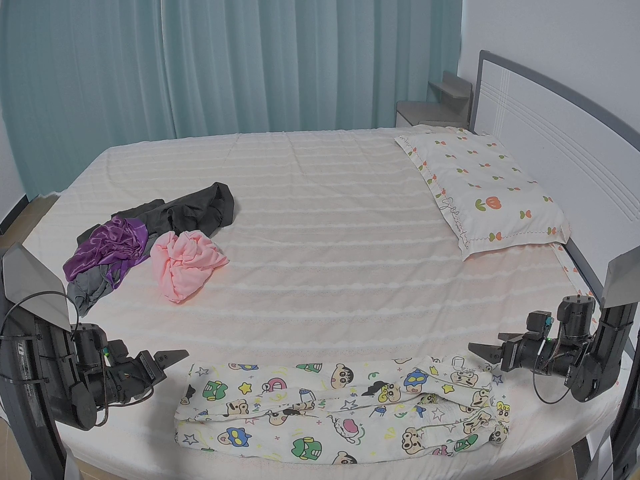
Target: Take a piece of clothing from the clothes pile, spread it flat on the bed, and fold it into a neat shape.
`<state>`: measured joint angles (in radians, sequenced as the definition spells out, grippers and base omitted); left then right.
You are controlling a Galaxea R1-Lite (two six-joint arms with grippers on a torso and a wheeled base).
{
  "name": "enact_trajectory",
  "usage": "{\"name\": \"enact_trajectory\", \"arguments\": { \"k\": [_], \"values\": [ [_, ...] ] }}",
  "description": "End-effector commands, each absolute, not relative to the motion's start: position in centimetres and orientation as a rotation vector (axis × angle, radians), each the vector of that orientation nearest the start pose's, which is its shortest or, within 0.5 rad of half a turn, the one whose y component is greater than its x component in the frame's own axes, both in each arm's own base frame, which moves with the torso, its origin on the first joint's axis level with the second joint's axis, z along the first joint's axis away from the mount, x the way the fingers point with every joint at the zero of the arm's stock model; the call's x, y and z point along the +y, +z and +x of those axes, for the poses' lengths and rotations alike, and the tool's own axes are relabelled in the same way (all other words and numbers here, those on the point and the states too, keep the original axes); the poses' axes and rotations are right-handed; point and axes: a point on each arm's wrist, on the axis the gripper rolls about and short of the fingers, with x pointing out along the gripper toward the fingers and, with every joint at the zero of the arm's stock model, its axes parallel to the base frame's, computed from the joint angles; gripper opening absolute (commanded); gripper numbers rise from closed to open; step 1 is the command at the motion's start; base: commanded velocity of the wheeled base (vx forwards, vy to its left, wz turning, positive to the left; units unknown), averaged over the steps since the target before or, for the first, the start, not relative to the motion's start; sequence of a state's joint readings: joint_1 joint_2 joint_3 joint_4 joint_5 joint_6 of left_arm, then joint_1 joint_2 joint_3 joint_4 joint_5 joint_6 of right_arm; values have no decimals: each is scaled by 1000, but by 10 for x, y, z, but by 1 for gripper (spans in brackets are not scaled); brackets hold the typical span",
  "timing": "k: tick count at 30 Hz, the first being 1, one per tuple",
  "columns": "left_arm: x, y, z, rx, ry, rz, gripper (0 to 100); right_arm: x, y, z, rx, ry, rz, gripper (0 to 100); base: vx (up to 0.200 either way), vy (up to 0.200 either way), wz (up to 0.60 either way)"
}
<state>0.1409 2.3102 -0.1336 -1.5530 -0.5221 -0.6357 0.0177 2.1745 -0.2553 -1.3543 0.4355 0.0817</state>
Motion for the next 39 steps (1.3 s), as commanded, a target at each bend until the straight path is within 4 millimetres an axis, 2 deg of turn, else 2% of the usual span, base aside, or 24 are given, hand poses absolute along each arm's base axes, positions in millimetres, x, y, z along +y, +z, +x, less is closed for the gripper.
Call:
{"name": "enact_trajectory", "arguments": {
  "k": [1, 6, 10, 18, 32, 33, 39],
  "values": [
    [24, -22, 246, 683, -175, -810, 100, 59, 37, 295, 553, 526, 140, 100, 0, 0, 0],
    [24, -22, 246, 683, -175, -810, 100, 92, 1, 308, 660, 572, 107, 100, 0, 0, 0],
    [24, -23, 246, 686, -174, -811, 100, 106, -17, 315, 690, 574, 84, 100, 0, 0, 0],
    [23, -23, 246, 688, -175, -811, 100, 117, -29, 312, 737, 599, 70, 100, 0, 0, 0],
    [23, -24, 246, 689, -175, -811, 100, 116, -36, 309, 768, 595, 66, 100, 0, 0, 0],
    [23, -24, 246, 689, -175, -811, 100, 117, -37, 308, 771, 599, 64, 0, 0, 0, 0],
    [23, -24, 247, 686, -176, -810, 100, 119, -36, 308, 753, 584, 51, 0, 0, 0, 0]
  ]
}}
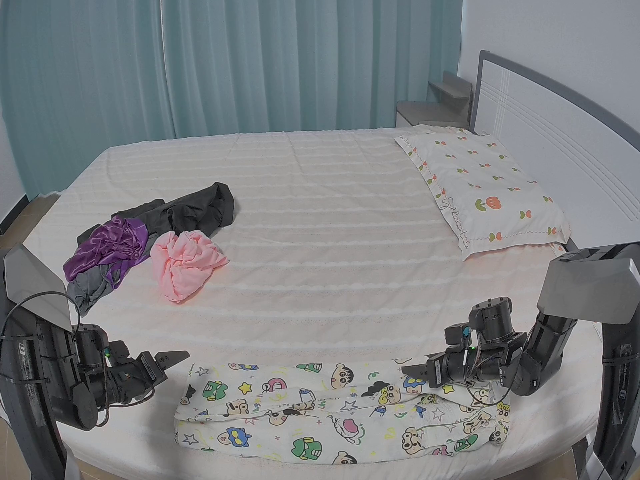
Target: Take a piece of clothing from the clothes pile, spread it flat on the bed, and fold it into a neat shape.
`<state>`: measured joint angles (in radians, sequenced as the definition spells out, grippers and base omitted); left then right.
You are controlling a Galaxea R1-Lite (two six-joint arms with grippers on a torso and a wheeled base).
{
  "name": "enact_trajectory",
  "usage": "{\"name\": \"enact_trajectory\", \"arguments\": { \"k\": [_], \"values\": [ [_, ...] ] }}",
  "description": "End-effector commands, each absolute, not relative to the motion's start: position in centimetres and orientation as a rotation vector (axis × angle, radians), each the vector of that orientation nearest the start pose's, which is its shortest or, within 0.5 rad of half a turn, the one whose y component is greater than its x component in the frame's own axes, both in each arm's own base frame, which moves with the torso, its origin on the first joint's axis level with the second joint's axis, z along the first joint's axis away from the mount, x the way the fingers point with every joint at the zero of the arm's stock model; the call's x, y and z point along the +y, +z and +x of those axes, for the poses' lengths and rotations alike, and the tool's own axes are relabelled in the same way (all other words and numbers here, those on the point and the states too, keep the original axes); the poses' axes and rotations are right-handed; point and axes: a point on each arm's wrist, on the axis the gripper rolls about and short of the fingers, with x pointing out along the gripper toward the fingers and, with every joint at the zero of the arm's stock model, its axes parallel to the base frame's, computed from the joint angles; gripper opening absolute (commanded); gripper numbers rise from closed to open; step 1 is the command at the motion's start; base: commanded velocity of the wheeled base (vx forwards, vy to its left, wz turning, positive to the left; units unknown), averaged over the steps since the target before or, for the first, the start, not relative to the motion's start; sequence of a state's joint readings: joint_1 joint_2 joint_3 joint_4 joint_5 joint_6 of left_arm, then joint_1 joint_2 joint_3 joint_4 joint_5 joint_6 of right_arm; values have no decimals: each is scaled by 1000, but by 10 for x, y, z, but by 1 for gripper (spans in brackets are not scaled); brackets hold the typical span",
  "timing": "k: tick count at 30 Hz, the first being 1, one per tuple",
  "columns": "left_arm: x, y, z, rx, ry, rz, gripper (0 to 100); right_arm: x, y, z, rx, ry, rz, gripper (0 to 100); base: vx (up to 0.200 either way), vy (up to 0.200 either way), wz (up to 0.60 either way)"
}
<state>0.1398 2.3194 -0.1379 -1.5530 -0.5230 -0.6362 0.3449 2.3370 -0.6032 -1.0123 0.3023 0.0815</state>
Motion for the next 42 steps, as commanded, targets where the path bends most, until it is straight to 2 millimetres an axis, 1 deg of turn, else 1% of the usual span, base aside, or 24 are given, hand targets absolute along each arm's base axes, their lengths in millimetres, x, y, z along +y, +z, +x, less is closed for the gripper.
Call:
{"name": "enact_trajectory", "arguments": {
  "k": [1, 5, 7, 11, 14, 15, 17, 21, 27, 28, 32, 36, 39, 42],
  "values": [
    [23, -24, 247, 686, -176, -810, 100, 120, -34, 309, 747, 583, 50, 0, 0, 0, 0],
    [23, -24, 247, 686, -176, -810, 100, 122, -28, 314, 716, 581, 49, 0, 0, 0, 0],
    [23, -24, 247, 686, -176, -810, 100, 126, -24, 312, 705, 591, 44, 0, 0, 0, 0],
    [23, -24, 247, 688, -175, -811, 100, 131, -23, 310, 699, 587, 30, 0, 0, 0, 0],
    [23, -24, 247, 688, -175, -811, 100, 141, -19, 308, 681, 591, 9, 0, 0, 0, 0],
    [23, -24, 247, 688, -175, -811, 100, 141, -19, 308, 681, 591, 9, 0, 0, 0, 0],
    [23, -24, 247, 686, -176, -810, 100, 150, -18, 305, 677, 602, -7, 0, 0, 0, 0],
    [23, -24, 247, 686, -176, -810, 100, 158, -17, 303, 667, 614, -27, 0, 0, 0, 0],
    [23, -24, 247, 688, -175, -811, 100, 164, -19, 304, 662, 630, -47, 0, 0, 0, 0],
    [23, -24, 247, 686, -176, -810, 100, 163, -20, 305, 663, 619, -49, 100, 0, 0, 0],
    [23, -24, 247, 688, -175, -811, 100, 161, -23, 308, 651, 573, -59, 100, 0, 0, 0],
    [23, -24, 247, 688, -175, -811, 100, 157, -10, 313, 578, 536, -16, 100, 0, 0, 0],
    [23, -24, 246, 689, -175, -811, 100, 147, -4, 311, 584, 466, 50, 100, 0, 0, 0],
    [23, -24, 246, 689, -175, -811, 100, 131, -2, 303, 614, 410, 124, 100, 0, 0, 0]
  ]
}}
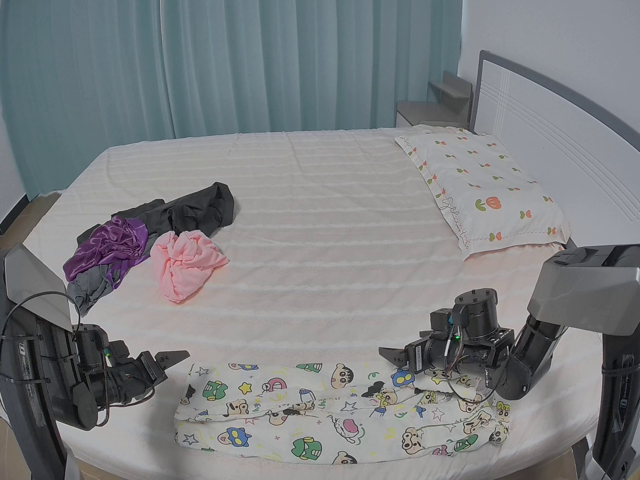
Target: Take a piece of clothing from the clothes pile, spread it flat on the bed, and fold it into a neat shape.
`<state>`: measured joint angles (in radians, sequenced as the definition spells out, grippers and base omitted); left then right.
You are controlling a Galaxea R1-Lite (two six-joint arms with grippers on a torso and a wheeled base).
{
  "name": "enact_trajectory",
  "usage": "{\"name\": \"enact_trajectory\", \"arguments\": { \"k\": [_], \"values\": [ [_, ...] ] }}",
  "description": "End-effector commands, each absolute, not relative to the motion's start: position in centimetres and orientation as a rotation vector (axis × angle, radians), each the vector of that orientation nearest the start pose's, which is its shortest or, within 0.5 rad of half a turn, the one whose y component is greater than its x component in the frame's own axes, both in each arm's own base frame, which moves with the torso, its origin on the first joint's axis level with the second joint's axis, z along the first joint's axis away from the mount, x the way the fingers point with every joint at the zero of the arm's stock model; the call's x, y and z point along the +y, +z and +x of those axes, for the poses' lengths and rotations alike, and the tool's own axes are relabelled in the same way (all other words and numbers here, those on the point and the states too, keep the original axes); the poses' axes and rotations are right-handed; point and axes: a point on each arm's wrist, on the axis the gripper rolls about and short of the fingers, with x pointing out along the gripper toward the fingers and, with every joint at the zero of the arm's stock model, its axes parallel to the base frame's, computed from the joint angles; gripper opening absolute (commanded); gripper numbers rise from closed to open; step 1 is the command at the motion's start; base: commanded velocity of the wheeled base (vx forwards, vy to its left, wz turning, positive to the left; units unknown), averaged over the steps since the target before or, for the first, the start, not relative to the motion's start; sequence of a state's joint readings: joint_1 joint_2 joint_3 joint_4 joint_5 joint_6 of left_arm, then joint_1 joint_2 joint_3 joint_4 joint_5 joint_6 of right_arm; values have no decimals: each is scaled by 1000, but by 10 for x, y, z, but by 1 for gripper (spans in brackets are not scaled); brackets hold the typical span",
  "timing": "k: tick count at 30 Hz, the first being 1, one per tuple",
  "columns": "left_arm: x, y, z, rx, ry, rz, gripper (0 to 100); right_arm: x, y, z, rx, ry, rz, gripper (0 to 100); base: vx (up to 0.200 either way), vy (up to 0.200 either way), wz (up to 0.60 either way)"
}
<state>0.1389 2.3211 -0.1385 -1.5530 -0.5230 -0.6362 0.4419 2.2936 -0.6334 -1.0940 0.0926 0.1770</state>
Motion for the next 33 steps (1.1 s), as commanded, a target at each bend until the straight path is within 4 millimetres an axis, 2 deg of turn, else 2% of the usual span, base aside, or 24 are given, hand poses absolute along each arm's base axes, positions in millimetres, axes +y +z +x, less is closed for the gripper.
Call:
{"name": "enact_trajectory", "arguments": {
  "k": [1, 6, 10, 18, 33],
  "values": [
    [23, -24, 246, 689, -175, -811, 100, 126, -2, 300, 624, 394, 151, 100, 0, 0, 0],
    [23, -24, 246, 691, -174, -812, 100, 102, -8, 290, 658, 334, 248, 100, 0, 0, 0],
    [23, -25, 246, 692, -173, -813, 100, 92, -12, 275, 669, 342, 263, 100, 0, 0, 0],
    [23, -25, 246, 693, -175, -813, 100, 89, -23, 267, 657, 350, 279, 100, 0, 0, 0],
    [23, -25, 246, 694, -174, -813, 100, 82, -27, 258, 676, 331, 282, 100, 0, 0, 0]
  ]
}}
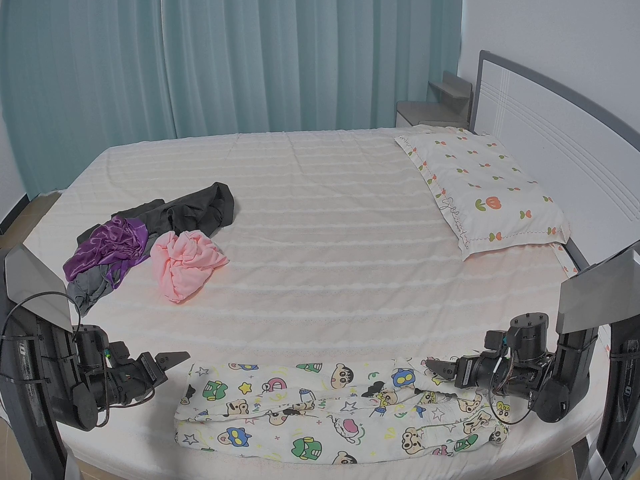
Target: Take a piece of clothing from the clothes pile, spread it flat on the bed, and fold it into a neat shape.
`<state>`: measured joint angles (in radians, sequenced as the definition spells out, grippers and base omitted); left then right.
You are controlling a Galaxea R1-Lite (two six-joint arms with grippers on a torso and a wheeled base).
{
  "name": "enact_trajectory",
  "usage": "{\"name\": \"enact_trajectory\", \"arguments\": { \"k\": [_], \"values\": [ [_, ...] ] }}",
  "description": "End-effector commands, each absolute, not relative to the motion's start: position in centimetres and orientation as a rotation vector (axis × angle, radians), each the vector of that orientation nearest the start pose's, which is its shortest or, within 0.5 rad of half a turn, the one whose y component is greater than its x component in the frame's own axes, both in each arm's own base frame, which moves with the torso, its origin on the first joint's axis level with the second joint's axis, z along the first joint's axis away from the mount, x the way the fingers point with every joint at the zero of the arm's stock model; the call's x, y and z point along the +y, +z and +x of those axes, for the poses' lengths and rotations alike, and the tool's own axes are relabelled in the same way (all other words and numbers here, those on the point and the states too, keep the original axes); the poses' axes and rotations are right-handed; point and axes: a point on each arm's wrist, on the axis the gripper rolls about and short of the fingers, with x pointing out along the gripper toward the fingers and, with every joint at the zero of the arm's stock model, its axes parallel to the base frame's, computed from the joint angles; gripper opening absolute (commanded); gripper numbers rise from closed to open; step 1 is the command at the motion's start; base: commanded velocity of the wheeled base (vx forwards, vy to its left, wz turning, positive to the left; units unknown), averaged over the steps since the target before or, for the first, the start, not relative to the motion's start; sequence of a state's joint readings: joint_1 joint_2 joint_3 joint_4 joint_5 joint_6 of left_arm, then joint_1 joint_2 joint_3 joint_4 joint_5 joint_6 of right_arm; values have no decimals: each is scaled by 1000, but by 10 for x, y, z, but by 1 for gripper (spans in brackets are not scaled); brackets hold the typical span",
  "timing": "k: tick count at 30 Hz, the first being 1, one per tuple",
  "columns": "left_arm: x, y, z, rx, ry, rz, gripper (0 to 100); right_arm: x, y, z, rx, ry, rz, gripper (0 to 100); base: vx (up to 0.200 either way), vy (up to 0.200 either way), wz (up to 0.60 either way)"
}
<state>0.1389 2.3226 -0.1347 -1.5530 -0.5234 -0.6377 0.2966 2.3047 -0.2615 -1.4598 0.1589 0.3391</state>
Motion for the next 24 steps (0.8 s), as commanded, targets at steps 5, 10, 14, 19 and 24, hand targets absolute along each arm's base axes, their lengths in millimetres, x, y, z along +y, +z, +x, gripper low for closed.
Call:
{"name": "enact_trajectory", "arguments": {
  "k": [5, 10, 14, 19, 24],
  "values": [
    [23, -25, 246, 694, -174, -813, 100, 82, -33, 259, 674, 330, 282, 100, 0, 0, 0],
    [23, -25, 246, 696, -173, -814, 100, 80, -38, 260, 680, 319, 283, 0, 0, 0, 0],
    [23, -25, 246, 696, -173, -814, 100, 75, -37, 262, 672, 303, 291, 0, 0, 0, 0],
    [22, -25, 245, 699, -174, -814, 100, 67, -36, 264, 663, 276, 302, 0, 0, 0, 0],
    [22, -25, 245, 701, -173, -814, 100, 65, -28, 261, 616, 281, 307, 0, 0, 0, 0]
  ]
}}
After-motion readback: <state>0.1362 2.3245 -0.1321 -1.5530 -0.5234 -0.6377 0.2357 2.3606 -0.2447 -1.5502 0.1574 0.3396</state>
